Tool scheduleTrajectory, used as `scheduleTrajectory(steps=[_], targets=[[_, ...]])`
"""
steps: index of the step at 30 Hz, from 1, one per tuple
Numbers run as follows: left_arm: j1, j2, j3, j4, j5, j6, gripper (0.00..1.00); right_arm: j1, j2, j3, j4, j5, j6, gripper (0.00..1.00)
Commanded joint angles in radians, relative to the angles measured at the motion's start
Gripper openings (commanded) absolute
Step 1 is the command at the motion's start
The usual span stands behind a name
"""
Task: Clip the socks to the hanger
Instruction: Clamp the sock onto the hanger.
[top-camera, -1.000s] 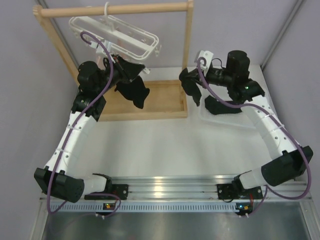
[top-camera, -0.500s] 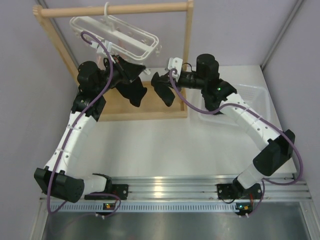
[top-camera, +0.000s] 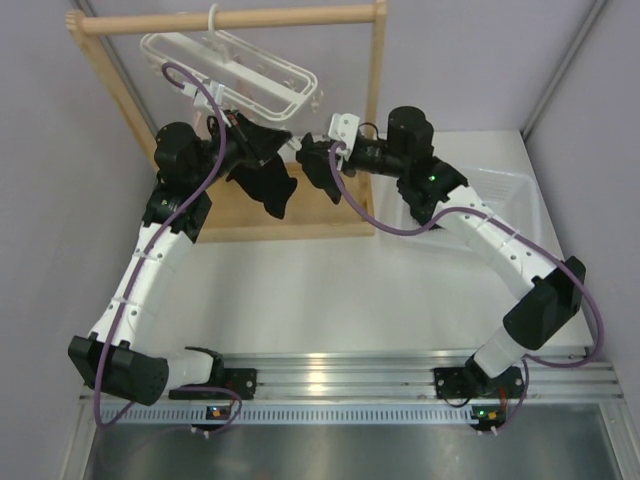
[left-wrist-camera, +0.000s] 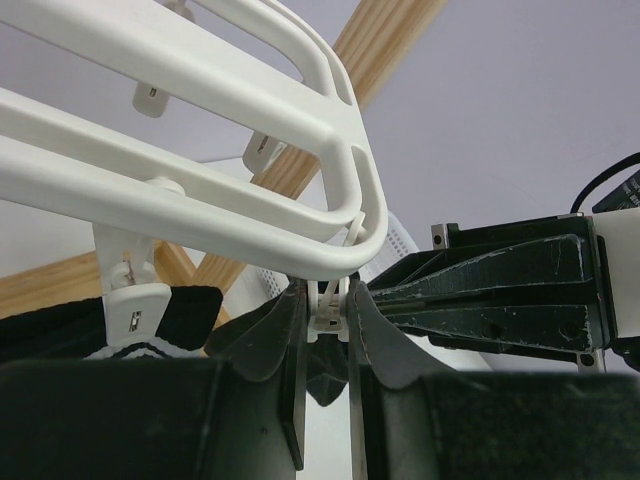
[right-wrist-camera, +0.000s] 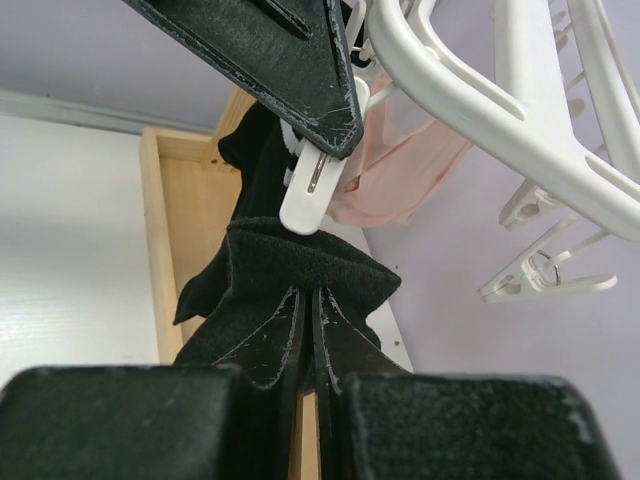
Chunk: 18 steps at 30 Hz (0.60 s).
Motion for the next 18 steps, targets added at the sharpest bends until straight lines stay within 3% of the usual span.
scheduleTrajectory(steps=[1, 18], targets=[[0.006, -0.031, 0.012, 0.032, 0.017, -0.005, 0.0, 0.024, 0.001, 0.055, 0.069, 0.002, -0.018, 0.0], [0.006, -0.027, 0.012, -0.004, 0.004, 0.001, 0.0, 0.065, -0.019, 0.036, 0.077, 0.067, -0.099, 0.0]])
